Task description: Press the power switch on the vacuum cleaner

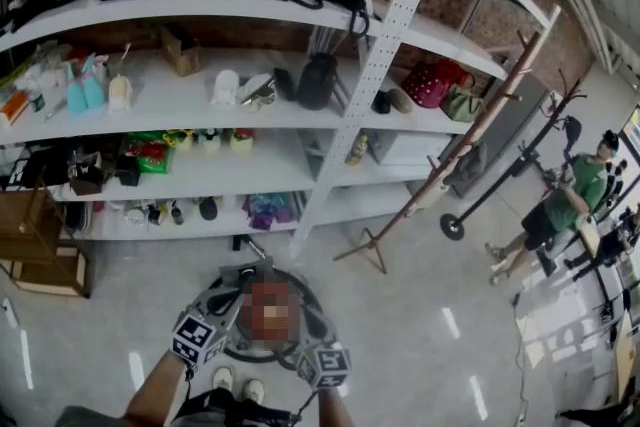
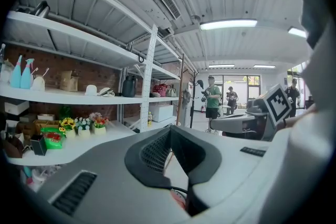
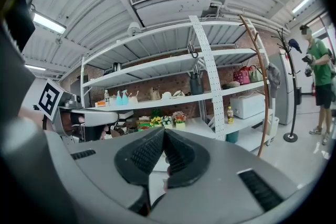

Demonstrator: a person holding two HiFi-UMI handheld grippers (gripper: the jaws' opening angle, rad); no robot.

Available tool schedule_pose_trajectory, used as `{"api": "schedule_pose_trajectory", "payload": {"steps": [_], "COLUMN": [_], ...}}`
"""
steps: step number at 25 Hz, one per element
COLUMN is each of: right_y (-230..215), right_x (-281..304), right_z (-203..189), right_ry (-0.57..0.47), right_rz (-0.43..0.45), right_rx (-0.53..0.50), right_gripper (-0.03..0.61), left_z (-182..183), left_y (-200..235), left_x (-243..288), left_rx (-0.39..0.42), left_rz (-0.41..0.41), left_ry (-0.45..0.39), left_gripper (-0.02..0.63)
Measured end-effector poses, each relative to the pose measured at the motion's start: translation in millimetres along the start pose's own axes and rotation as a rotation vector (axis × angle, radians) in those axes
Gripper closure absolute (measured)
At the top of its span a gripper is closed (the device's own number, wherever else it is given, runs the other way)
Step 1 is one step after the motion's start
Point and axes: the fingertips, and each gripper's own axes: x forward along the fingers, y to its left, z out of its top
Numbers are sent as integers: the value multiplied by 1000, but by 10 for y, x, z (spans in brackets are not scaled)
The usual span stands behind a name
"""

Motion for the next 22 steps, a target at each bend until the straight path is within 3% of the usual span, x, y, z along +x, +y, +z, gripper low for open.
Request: {"api": "schedule_pose_trajectory", "payload": {"steps": [22], "right_y": [97], "right_x": [-277], "right_z": [433], "right_ry": [-74], "right_rz": [3], "right_rx": [-25], "right_gripper": [566], "left_z": [472], "left_y": [-62], "left_x": [-177], "left_rx": [23], "left_rz": [14], "left_ry": [-86], "left_gripper": [604]}}
